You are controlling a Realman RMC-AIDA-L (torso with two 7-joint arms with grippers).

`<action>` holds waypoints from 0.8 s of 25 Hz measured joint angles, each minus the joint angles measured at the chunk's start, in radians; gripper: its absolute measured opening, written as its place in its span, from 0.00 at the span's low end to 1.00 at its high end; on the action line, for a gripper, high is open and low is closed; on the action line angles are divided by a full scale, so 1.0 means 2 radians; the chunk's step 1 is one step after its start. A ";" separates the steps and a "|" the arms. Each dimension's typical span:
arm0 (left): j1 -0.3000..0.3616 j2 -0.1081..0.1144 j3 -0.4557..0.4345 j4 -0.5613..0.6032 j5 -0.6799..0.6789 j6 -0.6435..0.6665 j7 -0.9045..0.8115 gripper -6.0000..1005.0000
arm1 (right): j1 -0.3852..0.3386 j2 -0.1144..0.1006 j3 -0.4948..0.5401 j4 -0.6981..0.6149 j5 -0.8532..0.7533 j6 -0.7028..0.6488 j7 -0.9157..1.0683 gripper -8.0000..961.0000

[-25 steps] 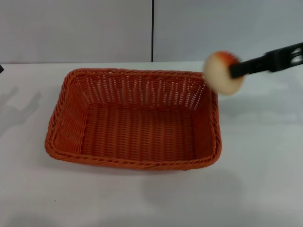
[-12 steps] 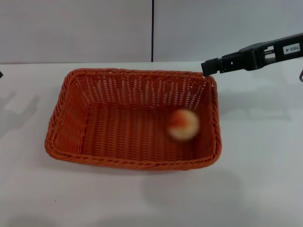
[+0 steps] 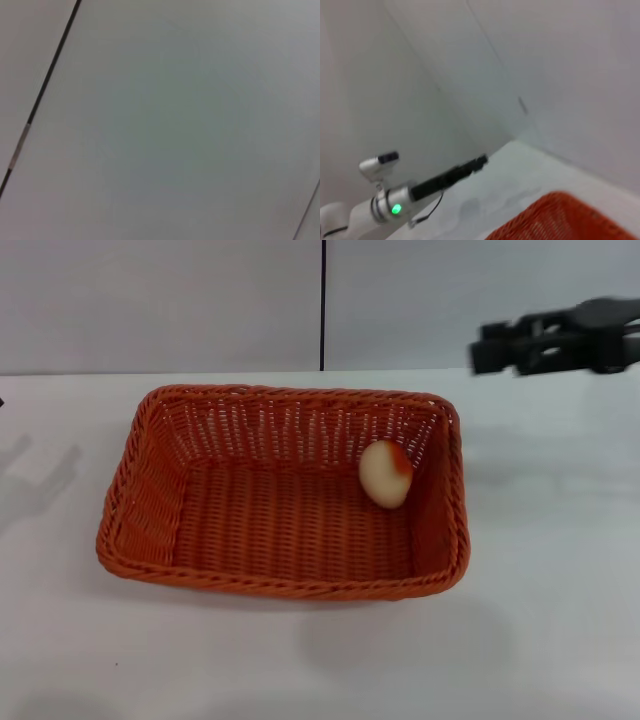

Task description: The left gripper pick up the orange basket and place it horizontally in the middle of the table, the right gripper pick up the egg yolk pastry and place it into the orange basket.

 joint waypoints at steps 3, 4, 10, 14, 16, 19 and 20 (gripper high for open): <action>0.002 0.000 -0.004 -0.002 0.000 0.000 0.006 0.78 | -0.034 0.007 0.016 -0.025 0.030 0.001 -0.021 0.64; 0.003 -0.001 -0.007 -0.005 -0.001 0.000 0.012 0.78 | -0.052 0.011 0.027 -0.029 0.047 0.002 -0.038 0.67; 0.010 -0.001 -0.012 -0.048 -0.018 0.002 0.084 0.78 | -0.134 0.021 0.072 0.096 0.163 -0.001 -0.223 0.67; 0.014 -0.001 -0.014 -0.087 -0.028 0.003 0.138 0.78 | -0.142 0.019 0.081 0.191 0.182 -0.002 -0.323 0.67; 0.014 -0.001 -0.015 -0.095 -0.031 0.003 0.147 0.78 | -0.138 0.016 0.096 0.260 0.181 0.005 -0.389 0.67; 0.020 -0.002 -0.018 -0.149 -0.065 0.008 0.213 0.78 | -0.131 0.010 0.111 0.331 0.179 0.018 -0.463 0.67; 0.022 -0.003 -0.018 -0.164 -0.075 0.014 0.230 0.78 | -0.129 0.008 0.119 0.359 0.180 0.029 -0.509 0.67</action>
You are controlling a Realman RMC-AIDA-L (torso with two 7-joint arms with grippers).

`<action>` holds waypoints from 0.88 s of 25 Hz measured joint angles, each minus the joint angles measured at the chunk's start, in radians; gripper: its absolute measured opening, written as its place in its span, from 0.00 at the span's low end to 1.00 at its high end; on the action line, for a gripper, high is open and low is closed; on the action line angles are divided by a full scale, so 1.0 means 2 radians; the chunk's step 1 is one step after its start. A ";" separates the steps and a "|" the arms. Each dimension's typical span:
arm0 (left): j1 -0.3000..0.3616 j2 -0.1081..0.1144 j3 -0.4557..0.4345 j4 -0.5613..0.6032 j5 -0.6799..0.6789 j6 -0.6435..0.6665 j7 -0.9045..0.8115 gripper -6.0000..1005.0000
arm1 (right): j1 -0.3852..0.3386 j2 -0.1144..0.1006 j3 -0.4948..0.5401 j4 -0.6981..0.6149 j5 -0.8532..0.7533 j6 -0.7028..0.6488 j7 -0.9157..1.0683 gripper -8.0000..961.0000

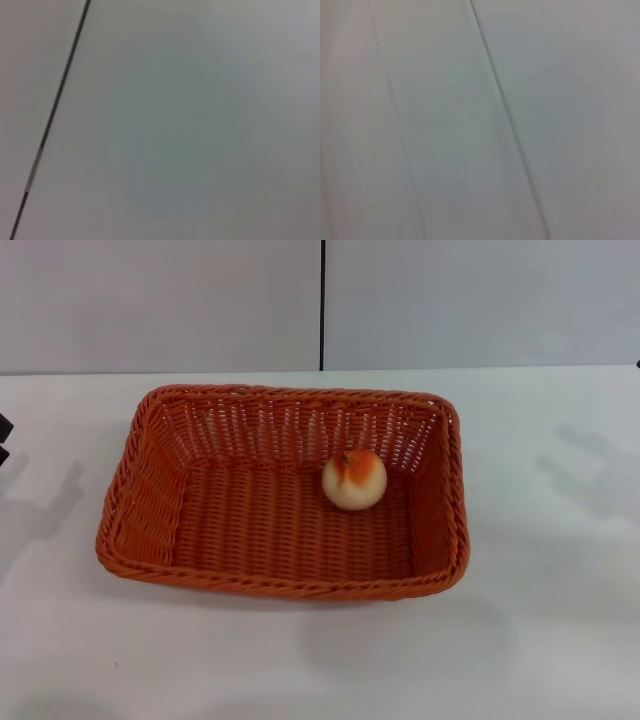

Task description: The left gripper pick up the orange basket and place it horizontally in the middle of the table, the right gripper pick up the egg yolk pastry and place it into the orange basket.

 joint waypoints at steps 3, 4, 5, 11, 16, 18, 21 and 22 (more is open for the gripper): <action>0.002 0.000 0.000 -0.013 -0.009 0.006 0.015 0.78 | 0.001 0.000 0.006 0.014 0.001 0.013 -0.028 0.67; 0.005 -0.002 0.000 -0.040 -0.028 0.023 0.059 0.78 | 0.002 0.002 0.008 0.018 0.002 0.020 -0.036 0.67; 0.005 -0.002 0.000 -0.040 -0.028 0.023 0.059 0.78 | 0.004 0.005 0.015 0.021 0.003 0.032 -0.051 0.67; 0.001 -0.003 -0.010 -0.090 -0.057 0.028 0.186 0.78 | 0.014 0.013 0.047 0.046 0.007 0.060 -0.119 0.67; 0.000 -0.005 -0.083 -0.135 -0.061 0.029 0.248 0.78 | 0.038 0.014 0.111 0.101 0.012 0.063 -0.184 0.67; 0.000 -0.005 -0.101 -0.140 -0.061 0.028 0.252 0.78 | 0.048 0.014 0.137 0.123 0.012 0.064 -0.209 0.67; 0.001 -0.002 -0.112 -0.137 -0.061 0.027 0.247 0.78 | 0.057 0.015 0.156 0.156 0.018 0.068 -0.252 0.67; 0.001 -0.002 -0.112 -0.137 -0.061 0.027 0.247 0.78 | 0.059 0.015 0.159 0.169 0.023 0.069 -0.269 0.67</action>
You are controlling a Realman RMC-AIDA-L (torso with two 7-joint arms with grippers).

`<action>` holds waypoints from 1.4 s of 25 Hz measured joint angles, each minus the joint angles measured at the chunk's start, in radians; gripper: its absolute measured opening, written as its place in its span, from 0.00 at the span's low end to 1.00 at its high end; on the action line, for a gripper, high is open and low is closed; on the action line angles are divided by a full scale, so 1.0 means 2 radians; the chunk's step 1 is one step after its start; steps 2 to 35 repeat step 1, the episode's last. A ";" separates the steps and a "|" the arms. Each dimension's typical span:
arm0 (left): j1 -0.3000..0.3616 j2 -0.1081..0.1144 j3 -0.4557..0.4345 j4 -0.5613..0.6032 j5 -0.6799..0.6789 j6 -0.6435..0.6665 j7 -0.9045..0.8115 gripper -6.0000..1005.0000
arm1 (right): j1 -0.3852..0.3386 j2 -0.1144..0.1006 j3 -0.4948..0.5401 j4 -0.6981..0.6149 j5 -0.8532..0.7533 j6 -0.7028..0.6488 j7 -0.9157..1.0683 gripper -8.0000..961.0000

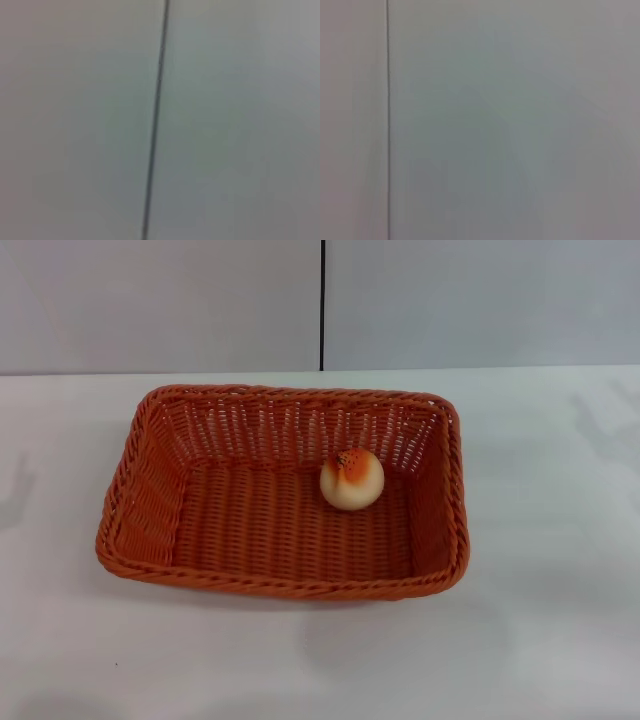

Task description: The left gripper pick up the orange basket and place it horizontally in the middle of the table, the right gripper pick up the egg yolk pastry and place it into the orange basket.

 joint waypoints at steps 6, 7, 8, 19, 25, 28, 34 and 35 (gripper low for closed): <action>0.003 0.002 -0.006 0.010 0.000 -0.001 -0.009 0.78 | 0.001 0.000 0.001 0.007 0.004 0.000 -0.009 0.67; 0.003 0.002 -0.006 0.010 0.000 -0.001 -0.009 0.78 | 0.001 0.000 0.001 0.007 0.004 0.000 -0.009 0.67; 0.003 0.002 -0.006 0.010 0.000 -0.001 -0.009 0.78 | 0.001 0.000 0.001 0.007 0.004 0.000 -0.009 0.67; 0.003 0.002 -0.006 0.010 0.000 -0.001 -0.009 0.78 | 0.001 0.000 0.001 0.007 0.004 0.000 -0.009 0.67; 0.003 0.002 -0.006 0.010 0.000 -0.001 -0.009 0.78 | 0.001 0.000 0.001 0.007 0.004 0.000 -0.009 0.67; 0.003 0.002 -0.006 0.010 0.000 -0.001 -0.009 0.78 | 0.001 0.000 0.001 0.007 0.004 0.000 -0.009 0.67; 0.003 0.002 -0.006 0.010 0.000 -0.001 -0.009 0.78 | 0.001 0.000 0.001 0.007 0.004 0.000 -0.009 0.67; 0.003 0.002 -0.006 0.010 0.000 -0.001 -0.009 0.78 | 0.001 0.000 0.001 0.007 0.004 0.000 -0.009 0.67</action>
